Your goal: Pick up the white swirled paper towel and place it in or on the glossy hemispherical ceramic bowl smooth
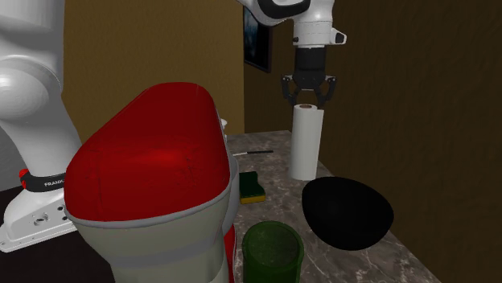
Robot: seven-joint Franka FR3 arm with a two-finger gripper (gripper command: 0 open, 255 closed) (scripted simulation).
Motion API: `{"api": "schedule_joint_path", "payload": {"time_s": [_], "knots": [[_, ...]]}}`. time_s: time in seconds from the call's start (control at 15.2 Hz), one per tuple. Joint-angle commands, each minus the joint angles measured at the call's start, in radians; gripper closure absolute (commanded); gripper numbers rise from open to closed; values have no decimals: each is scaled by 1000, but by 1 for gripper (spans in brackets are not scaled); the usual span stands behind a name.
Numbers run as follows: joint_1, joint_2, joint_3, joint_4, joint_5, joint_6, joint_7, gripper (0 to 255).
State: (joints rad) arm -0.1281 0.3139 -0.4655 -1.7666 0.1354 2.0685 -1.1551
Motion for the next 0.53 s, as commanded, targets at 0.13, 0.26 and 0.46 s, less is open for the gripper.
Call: {"api": "schedule_joint_path", "payload": {"time_s": [0.13, 0.26, 0.46], "knots": [[3, -20, -4, 27, -11, -45, 7, 255], [4, -28, -6, 44, -16, -69, 9, 255], [4, -38, -8, 72, -22, -106, 13, 255]]}}
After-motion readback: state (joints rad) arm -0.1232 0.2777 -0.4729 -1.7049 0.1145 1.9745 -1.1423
